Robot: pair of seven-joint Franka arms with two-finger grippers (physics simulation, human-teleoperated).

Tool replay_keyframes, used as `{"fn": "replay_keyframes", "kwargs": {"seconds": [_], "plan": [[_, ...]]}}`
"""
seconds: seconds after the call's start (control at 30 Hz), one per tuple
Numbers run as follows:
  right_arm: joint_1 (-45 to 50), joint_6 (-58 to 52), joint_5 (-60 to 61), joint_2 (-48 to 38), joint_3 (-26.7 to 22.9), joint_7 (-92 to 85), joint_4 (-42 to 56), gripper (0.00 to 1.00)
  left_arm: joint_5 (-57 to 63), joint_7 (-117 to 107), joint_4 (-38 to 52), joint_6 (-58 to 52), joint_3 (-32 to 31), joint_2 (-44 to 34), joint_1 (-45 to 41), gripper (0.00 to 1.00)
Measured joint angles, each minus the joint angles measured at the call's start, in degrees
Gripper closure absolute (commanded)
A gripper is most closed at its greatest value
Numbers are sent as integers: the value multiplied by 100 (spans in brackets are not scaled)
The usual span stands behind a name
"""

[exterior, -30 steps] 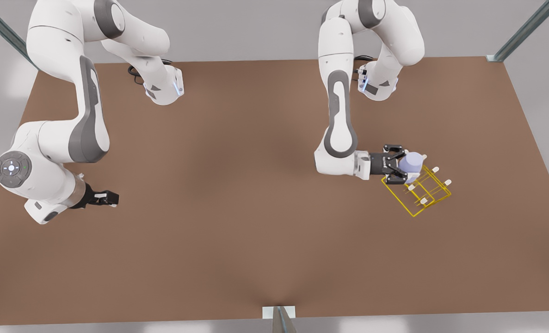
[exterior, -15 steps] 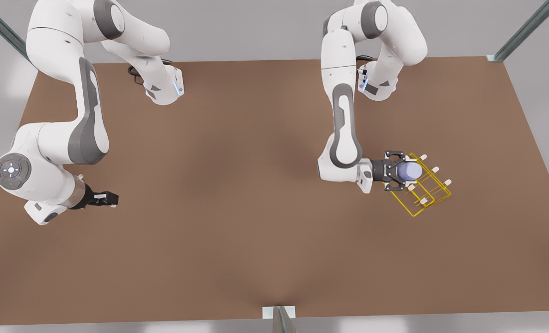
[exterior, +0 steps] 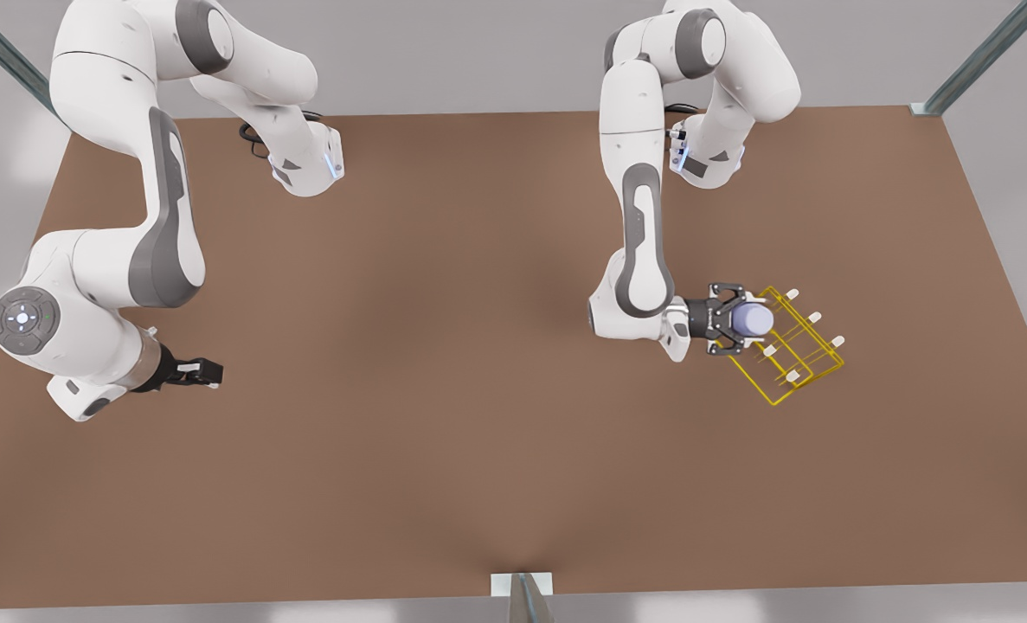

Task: Place the cup on the cup holder

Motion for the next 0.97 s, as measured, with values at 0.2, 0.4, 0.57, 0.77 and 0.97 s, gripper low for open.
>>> {"fn": "replay_keyframes", "kwargs": {"seconds": [0.2, 0.4, 0.57, 0.77, 0.97], "plan": [[5, 4, 0, 2, 1, 11, 8, 0, -181, -164, -8, 55, -3, -197, 12, 0], [31, 6, -35, -5, 0, 21, 15, 0, -1483, 532, 1969, -739, 53, -1950, 355, 0], [39, 7, -37, -6, 0, 32, 20, 0, -3626, 2840, 3680, -1768, -954, -2651, 2387, 0], [31, 10, -17, -5, 4, 40, 22, 0, -3985, 5337, 3535, -1404, -5066, -3358, 5865, 0], [6, 13, 1, 1, 8, 35, 20, 0, -3854, 7071, 3576, -1597, -5113, -3306, 6004, 0]]}}
